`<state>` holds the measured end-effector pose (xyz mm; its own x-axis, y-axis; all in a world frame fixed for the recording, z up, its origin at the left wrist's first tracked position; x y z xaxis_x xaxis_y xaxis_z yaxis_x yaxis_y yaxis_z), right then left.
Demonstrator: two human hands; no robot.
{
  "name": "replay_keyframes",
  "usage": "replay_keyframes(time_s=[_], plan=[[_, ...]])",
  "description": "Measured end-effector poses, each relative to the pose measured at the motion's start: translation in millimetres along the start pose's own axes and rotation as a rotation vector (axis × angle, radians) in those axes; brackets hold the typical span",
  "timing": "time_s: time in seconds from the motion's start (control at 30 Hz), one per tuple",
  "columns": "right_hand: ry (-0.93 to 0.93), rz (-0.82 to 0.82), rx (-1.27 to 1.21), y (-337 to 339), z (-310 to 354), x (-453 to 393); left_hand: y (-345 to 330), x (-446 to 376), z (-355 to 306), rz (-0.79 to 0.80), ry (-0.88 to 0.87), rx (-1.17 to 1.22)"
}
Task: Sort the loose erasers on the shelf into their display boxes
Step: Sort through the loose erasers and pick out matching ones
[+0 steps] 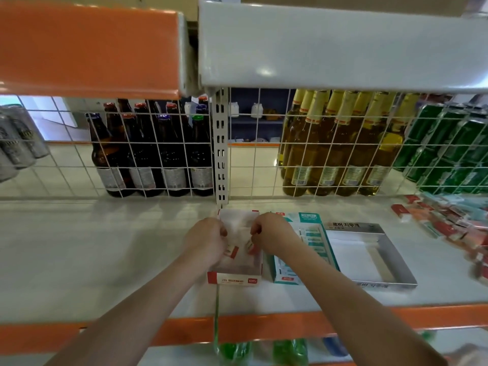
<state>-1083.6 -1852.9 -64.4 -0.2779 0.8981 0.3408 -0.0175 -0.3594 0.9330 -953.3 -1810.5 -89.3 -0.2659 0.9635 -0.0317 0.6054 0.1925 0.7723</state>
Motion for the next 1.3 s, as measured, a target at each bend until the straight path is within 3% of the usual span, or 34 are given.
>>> replay_keyframes(time_s=[0.17,0.37,0.57,0.7,0.83,1.13,1.3], plan=[[-0.014,0.044,0.044,1,0,-1,2,-3,1,0.038,-0.05,0.037],[0.049,-0.072,-0.12,-4,-4,4,8,-1,1,0.077,-0.156,0.154],[0.088,-0.056,-0.109,-7,1,6,14,6,4,0.11,-0.204,0.141],[0.189,-0.101,-0.013,-2,-1,14,14,9,4,0.124,-0.231,0.135],[0.277,-0.04,0.192,-6,-4,16,20,10,4,0.148,-0.266,0.125],[0.344,-0.038,0.533,-14,11,0,23,11,16,0.121,-0.208,0.132],[0.288,-0.09,0.577,-17,14,-7,18,10,17,0.16,-0.188,0.104]])
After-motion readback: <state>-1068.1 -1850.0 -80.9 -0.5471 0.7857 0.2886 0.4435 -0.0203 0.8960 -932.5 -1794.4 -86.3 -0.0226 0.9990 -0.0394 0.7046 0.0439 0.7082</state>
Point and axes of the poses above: each hand's wrist, its own x-axis away from the middle knuckle, its own y-axis out of the back of the hand, z = x × y, the point moved 2 cm from there along -x, towards the middle knuckle, and after that the axes turned 12 degrees about x, right-handed, at the moved point
